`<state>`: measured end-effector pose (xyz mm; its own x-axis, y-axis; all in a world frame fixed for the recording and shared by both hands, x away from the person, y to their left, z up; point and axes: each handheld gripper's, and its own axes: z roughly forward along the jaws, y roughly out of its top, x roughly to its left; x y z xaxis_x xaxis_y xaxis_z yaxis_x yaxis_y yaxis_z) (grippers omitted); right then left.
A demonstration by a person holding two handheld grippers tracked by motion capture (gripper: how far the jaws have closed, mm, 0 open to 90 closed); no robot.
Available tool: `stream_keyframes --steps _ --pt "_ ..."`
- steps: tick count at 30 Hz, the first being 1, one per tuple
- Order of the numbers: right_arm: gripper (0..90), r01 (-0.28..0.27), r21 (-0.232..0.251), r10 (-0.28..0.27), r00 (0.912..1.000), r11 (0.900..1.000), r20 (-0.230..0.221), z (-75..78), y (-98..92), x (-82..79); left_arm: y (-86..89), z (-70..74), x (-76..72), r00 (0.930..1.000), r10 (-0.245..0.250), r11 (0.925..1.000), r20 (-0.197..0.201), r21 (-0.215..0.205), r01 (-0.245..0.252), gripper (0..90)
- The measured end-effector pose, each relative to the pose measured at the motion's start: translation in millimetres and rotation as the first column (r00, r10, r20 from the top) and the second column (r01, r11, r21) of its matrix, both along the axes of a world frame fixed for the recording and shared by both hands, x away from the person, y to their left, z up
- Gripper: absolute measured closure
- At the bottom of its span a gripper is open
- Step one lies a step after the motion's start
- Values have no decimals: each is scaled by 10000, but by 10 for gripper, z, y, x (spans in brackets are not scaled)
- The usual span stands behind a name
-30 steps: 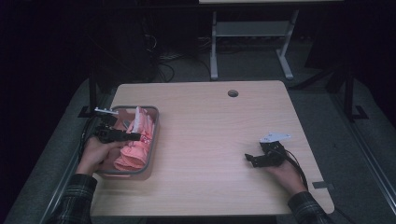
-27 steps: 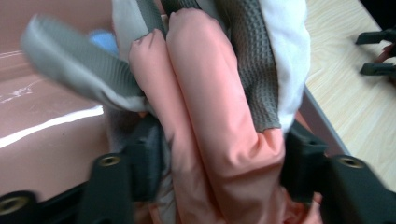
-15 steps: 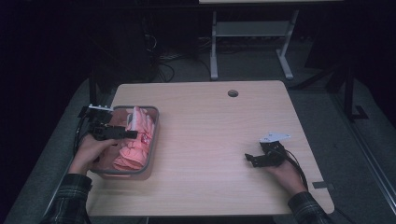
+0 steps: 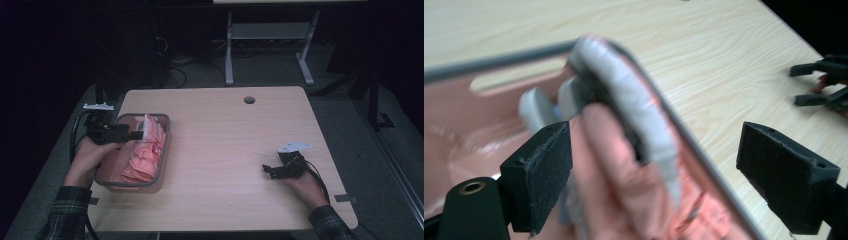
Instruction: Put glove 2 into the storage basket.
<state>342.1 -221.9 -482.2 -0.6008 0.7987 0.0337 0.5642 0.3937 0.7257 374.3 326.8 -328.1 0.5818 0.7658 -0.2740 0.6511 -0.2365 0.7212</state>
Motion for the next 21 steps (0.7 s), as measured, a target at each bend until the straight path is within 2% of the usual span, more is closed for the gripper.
stream_keyframes --steps 4,9,15,17,21 --pt "154 8 2 -8 10000 10000 -6 0 0 0 -182 96 -28 9986 -357 9993 382 -60 359 141" --pt "154 6 -1 -6 10000 10000 -3 0 1 -1 -417 129 -54 9945 -860 9963 592 23 860 141" --pt "153 5 4 -5 10000 10000 -5 0 1 -1 -732 128 -121 9873 -1255 9921 970 32 1258 141" --pt "153 7 5 -7 10000 10000 -5 0 1 -1 -849 111 -153 9839 -1378 9905 1137 205 1363 142" --pt "153 8 7 -8 10000 10000 -7 0 1 -1 -1056 44 -224 9788 -1571 9876 1310 233 1554 142"
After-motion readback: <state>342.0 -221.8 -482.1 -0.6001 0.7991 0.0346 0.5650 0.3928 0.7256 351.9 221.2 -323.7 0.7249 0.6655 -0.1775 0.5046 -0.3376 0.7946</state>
